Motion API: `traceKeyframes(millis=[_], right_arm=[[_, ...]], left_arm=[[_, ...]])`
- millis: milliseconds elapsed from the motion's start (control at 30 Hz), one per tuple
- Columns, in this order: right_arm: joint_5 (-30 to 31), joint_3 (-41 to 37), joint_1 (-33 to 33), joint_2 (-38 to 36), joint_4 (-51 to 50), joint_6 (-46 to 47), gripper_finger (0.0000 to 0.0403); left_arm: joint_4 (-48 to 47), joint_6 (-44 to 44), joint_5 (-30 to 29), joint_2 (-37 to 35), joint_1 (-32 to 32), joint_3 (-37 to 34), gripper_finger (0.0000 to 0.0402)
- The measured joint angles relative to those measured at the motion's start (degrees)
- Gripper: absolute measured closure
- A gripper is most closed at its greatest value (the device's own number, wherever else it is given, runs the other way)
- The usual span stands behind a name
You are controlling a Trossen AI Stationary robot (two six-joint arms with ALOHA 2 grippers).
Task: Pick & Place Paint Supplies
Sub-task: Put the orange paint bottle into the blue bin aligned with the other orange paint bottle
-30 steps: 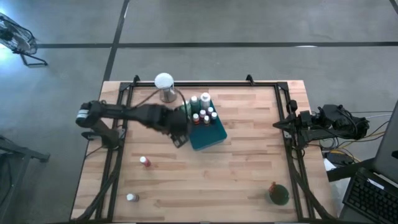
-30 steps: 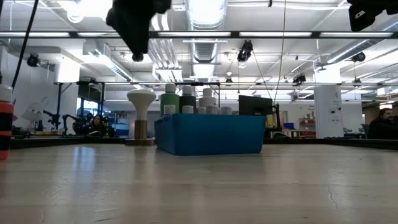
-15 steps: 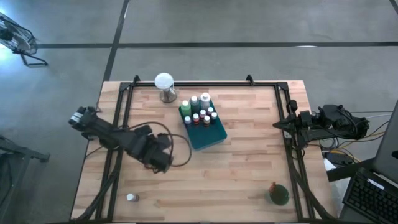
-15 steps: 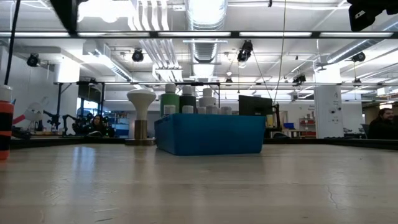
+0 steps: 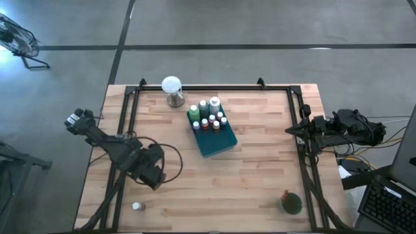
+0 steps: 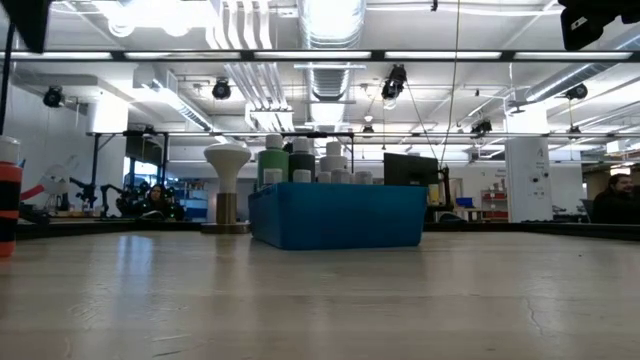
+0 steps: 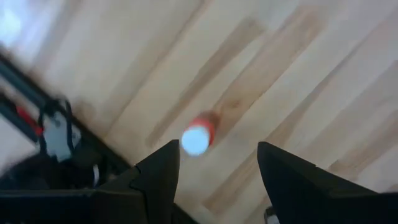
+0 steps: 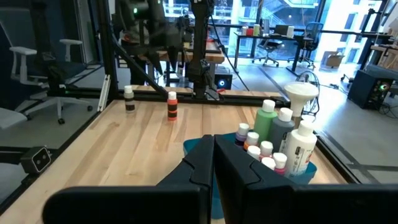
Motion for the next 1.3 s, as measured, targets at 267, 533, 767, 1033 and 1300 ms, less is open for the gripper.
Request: traceKeyframes(millis=[267,533,767,1033,1300], right_arm=[[0.0,0.0,0.0,0.0,0.0,0.0,0.0394],[0.0,0.0,0.0,0.0,0.0,0.0,0.0394],[0.0,0.0,0.0,0.0,0.0,0.0,0.0394],[0.0,0.0,0.0,0.0,0.0,0.0,0.0394],[0.0,0.0,0.0,0.0,0.0,0.0,0.0394]], left_arm=[[5.5,-0.7,5.2,-0.1,-1.6,-7.7,0.0181],[7.7,5.3,5.9,-1.0,-4.6,-14.0,0.0181],[10.2,7.6,3.9,-7.0,-8.3,-19.9,0.0181],[19.4,8.5,-1.0,-15.1,-10.9,-27.9,0.0181],[20.7,9.3,-0.2,-16.5,-10.8,-30.3,0.0181]])
